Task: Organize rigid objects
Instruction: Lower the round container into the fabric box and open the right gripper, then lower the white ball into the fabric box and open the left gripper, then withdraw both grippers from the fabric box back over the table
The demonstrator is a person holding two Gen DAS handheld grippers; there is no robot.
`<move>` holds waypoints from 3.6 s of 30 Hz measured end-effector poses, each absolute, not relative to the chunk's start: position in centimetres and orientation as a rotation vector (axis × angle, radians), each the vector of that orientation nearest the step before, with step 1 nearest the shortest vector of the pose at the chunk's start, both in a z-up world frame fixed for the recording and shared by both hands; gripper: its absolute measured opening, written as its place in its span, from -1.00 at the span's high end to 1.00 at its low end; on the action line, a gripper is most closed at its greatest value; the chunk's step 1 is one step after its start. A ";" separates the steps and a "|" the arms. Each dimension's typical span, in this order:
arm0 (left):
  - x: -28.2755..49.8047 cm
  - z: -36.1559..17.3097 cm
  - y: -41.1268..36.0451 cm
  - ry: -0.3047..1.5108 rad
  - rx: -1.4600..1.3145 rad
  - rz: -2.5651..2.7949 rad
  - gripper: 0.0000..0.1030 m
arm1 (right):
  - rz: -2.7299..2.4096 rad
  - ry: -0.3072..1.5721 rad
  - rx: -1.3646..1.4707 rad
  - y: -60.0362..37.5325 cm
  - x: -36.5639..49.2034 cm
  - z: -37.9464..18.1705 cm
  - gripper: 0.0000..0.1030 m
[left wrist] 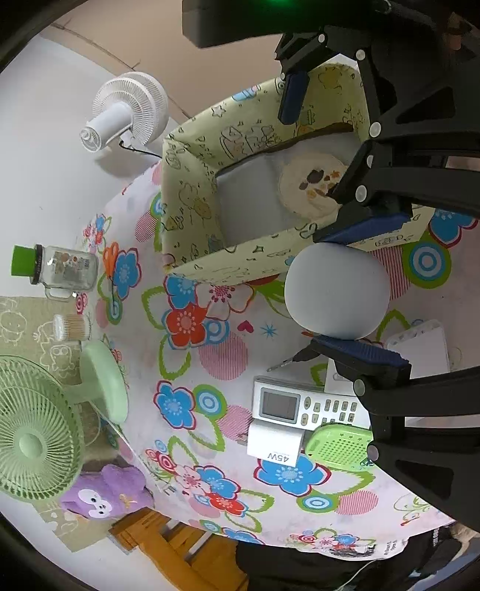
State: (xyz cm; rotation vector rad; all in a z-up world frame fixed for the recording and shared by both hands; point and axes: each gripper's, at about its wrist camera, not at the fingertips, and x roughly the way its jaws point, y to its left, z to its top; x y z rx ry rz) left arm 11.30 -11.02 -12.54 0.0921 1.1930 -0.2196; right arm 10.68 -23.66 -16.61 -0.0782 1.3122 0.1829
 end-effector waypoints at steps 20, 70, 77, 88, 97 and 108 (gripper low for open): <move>12.8 -9.5 -16.2 1.131 0.144 -0.368 0.01 | -0.007 1.218 -0.002 -30.2 9.4 -11.8 -0.85; 10.0 -12.5 -20.3 1.231 0.172 -0.559 -0.72 | -0.061 1.211 0.057 -32.8 10.6 -13.0 -0.85; 10.1 -10.9 -17.6 1.201 0.181 -0.513 -0.77 | -0.087 1.175 0.078 -31.7 9.9 -10.9 -0.85; 9.3 -8.8 -13.4 1.167 0.181 -0.475 -0.83 | -0.085 1.135 0.061 -28.0 8.6 -8.5 -0.85; 8.4 -6.8 -10.6 1.120 0.182 -0.472 -0.83 | -0.085 1.099 0.044 -24.9 7.7 -6.6 -0.85; 7.0 -4.9 -6.0 1.078 0.178 -0.459 -0.84 | -0.086 1.064 0.035 -21.0 6.0 -4.7 -0.85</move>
